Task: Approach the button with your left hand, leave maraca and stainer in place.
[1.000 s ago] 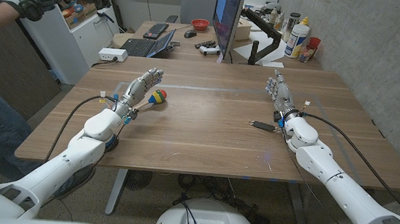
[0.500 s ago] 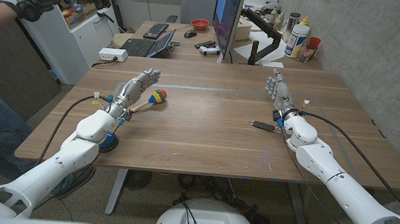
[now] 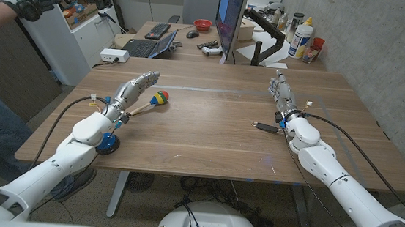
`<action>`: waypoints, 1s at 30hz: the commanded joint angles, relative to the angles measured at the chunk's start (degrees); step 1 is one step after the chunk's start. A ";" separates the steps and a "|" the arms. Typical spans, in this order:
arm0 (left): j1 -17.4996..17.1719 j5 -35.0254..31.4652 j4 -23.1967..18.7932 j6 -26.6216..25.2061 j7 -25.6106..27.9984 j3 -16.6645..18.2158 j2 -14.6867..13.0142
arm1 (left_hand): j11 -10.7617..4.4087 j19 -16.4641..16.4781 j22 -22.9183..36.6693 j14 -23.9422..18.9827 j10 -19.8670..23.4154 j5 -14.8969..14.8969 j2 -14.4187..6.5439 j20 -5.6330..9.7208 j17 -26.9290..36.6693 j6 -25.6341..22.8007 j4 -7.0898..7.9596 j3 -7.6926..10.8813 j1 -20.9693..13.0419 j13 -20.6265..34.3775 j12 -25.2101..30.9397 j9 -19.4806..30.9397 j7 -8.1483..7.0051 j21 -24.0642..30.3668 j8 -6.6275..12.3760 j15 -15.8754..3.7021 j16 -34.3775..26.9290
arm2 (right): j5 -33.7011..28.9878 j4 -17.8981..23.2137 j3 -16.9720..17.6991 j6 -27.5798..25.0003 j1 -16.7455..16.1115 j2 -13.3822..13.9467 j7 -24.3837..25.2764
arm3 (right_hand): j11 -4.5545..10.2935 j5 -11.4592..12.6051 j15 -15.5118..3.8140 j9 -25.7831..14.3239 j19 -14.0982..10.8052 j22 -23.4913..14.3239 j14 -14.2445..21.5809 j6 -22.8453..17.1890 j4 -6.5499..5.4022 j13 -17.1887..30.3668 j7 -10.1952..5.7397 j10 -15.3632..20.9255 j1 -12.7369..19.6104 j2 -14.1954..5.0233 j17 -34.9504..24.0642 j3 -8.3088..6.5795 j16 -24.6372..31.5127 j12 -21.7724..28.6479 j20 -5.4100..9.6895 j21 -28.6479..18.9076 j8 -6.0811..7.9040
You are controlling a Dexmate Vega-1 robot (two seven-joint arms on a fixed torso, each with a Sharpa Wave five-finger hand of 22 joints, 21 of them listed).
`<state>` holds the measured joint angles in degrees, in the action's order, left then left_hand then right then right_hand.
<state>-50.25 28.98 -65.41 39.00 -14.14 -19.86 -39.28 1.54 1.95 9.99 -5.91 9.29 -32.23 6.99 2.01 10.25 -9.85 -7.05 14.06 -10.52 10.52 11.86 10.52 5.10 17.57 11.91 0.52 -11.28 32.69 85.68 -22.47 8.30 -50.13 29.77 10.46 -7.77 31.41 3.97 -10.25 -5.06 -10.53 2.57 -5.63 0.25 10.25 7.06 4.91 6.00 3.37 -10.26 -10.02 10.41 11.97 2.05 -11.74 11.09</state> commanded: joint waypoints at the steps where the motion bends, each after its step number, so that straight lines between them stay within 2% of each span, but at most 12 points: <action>1: -0.11 0.40 1.78 3.48 -1.99 0.60 -1.01 | -0.13 0.40 0.22 -0.67 0.46 -0.41 0.08 0.61 0.20 -0.57 -0.31 0.18 -0.62 0.34 0.38 0.27 -0.13 -0.14 0.00 -0.03 -0.30 | -0.45 0.40 0.03 0.13 -0.23 -0.17 0.79 | -0.11 0.27 0.38 -0.21 -0.49 -0.08 0.29 -0.28 0.01 0.23 0.85 0.48 0.22 -0.37 -0.11 0.13 0.25 0.05 -0.02 -0.07 -0.09; 16: -3.76 1.08 -0.85 7.24 -2.74 2.49 -3.24 | -0.25 0.53 0.24 -0.80 0.69 -0.42 0.01 0.29 0.21 -0.59 -0.47 0.18 -1.02 0.35 0.39 0.28 -0.21 -0.36 -0.05 -0.03 -0.24 | -0.82 -1.24 -0.57 0.85 0.98 -0.92 -0.19 | -0.06 0.37 0.39 -0.21 -0.50 -0.08 0.36 -0.33 0.05 0.23 0.84 0.49 0.24 -0.52 -0.12 0.32 0.27 0.03 -0.06 -0.07 -0.08; 22: -4.70 1.53 -1.02 7.91 -3.66 2.98 -4.41 | 0.54 0.59 0.26 -0.88 0.54 -0.43 -0.06 0.31 0.22 -0.60 -0.58 0.17 -1.33 0.36 0.27 0.28 -0.05 -0.55 -0.09 0.31 -0.19 | -0.73 -1.67 -0.76 0.79 1.36 -1.09 -0.63 | -0.08 0.41 0.55 -0.21 -0.47 -0.08 0.44 -0.34 0.08 0.24 0.75 0.48 0.25 -0.57 -0.12 0.42 0.29 0.01 -0.14 -0.05 -0.08; 30: -5.40 1.65 -0.02 9.42 -4.78 3.37 -5.18 | 0.53 0.58 0.27 -0.87 0.50 -0.42 -0.10 0.31 0.23 -0.59 -0.65 0.16 -1.54 0.37 0.22 0.29 -0.03 -0.70 -0.12 0.42 -0.14 | -0.76 -2.37 -1.01 0.74 2.02 -1.33 -1.07 | -0.19 0.46 0.53 -0.21 -0.47 -0.09 0.49 -0.31 0.10 0.24 0.75 0.49 0.24 -0.63 -0.13 0.55 0.29 0.00 -0.21 -0.05 -0.10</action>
<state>-54.34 30.17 -65.87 46.62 -17.59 -17.19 -43.12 1.54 2.03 9.99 -6.68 9.69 -32.44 6.92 1.92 10.25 -10.14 -7.52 14.05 -11.51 10.81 11.86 10.52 4.80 16.91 11.91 0.70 -11.28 31.99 84.17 -23.16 8.97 -48.92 28.77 9.99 -7.77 31.41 4.29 -10.25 -5.06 -10.52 2.89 -5.63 0.47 10.25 7.06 4.91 6.31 3.06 -10.25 -9.65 10.41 11.97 2.05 -11.74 11.09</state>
